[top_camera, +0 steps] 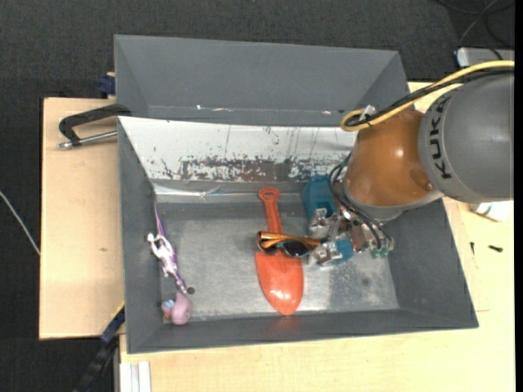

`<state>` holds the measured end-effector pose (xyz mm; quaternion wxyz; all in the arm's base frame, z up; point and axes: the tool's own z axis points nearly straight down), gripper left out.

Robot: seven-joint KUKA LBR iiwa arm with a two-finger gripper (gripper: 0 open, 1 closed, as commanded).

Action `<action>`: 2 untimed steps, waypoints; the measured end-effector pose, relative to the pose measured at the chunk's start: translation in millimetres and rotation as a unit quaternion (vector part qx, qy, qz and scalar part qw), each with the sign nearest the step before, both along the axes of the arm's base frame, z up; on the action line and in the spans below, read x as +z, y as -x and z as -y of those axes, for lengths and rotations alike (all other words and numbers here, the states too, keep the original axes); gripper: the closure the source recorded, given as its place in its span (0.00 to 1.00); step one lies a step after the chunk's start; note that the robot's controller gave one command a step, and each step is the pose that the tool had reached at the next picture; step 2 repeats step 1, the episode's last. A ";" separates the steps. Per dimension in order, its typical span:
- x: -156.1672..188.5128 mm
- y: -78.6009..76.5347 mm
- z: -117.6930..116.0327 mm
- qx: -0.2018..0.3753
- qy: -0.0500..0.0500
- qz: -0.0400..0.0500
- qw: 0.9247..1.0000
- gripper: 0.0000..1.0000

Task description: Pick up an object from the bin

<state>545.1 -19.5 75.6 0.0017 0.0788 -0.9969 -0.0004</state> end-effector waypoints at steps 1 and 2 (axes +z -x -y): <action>158.1 -3.6 12.4 0.027 0.000 0.006 1.000 1.00; 158.1 -3.6 12.4 0.027 0.000 0.006 1.000 1.00</action>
Offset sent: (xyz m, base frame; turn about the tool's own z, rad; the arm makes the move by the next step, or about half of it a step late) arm 0.0000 0.0000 0.0000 0.0000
